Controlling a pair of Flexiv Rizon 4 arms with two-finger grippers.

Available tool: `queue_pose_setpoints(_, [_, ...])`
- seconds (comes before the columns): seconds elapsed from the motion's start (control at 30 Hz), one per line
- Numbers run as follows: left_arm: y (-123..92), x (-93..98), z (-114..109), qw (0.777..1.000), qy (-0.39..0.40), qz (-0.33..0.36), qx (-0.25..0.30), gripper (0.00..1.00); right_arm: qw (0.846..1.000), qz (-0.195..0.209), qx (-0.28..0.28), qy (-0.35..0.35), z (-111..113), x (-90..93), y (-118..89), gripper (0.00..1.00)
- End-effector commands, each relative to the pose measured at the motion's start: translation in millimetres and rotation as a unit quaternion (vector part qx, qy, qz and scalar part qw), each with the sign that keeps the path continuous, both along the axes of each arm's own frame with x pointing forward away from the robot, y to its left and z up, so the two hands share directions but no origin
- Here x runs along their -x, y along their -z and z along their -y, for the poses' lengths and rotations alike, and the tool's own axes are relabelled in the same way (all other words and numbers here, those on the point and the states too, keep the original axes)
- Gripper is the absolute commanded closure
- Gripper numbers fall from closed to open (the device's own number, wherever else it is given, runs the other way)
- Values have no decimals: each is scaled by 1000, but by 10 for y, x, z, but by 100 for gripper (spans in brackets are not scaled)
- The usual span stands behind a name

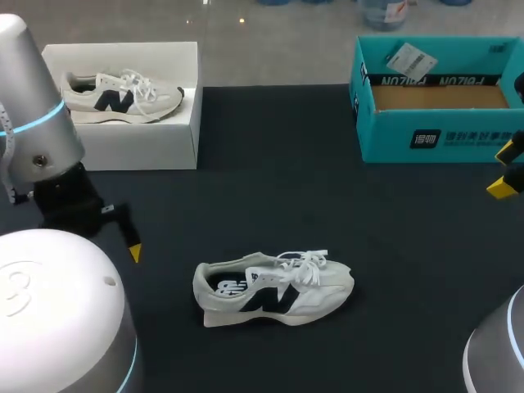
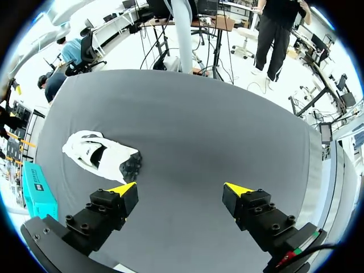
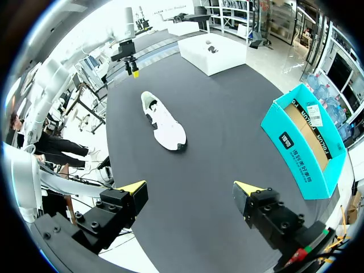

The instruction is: Take the shoe out of the shoebox, open the shoe tongue, remove and reinsert the insole, then place the shoe into the shoebox

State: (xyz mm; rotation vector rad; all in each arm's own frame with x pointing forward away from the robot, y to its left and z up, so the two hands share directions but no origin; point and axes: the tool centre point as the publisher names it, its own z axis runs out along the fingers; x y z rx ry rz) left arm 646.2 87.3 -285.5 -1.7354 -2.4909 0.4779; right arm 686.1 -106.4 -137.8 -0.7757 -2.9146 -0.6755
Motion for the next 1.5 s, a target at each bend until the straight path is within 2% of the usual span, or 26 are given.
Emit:
queue_pose_setpoints(0.03, [13,29,-26,1000,-3,6,10,0,1000,-1,1,0,-3,-11,7,0])
queue_pose_setpoints(0.2, [13,29,-26,1000,-3,6,10,0,1000,-1,1,0,-3,-11,7,0])
queue_pose_setpoints(0.33, [93,26,-47,993,-103,-15,62,0,1000,-1,1,0,-3,-11,7,0])
queue_pose_setpoints(0.47, [138,93,-149,968,-210,-22,134,0,1000,-1,1,0,-3,-11,7,0])
queue_pose_setpoints(0.63, [170,165,-249,940,-283,-55,181,0,1000,-1,1,0,-3,-11,7,0])
queue_pose_setpoints(0.77, [204,173,-283,930,-292,-94,204,0,1000,-1,1,0,-3,-11,7,0])
queue_pose_setpoints(0.87, [251,131,-293,923,-282,-150,214,0,1000,-1,1,0,-3,-11,7,0])
queue_pose_setpoints(1.07, [363,11,-373,894,-282,-254,239,0,1000,-1,1,0,-3,-11,7,0])
queue_pose_setpoints(1.43, [454,5,-293,864,-324,-297,246,0,1000,-1,1,0,-3,-11,7,0])
queue_pose_setpoints(1.5, [476,-5,-285,853,-345,-303,249,0,1000,-1,1,0,-3,-11,7,0])
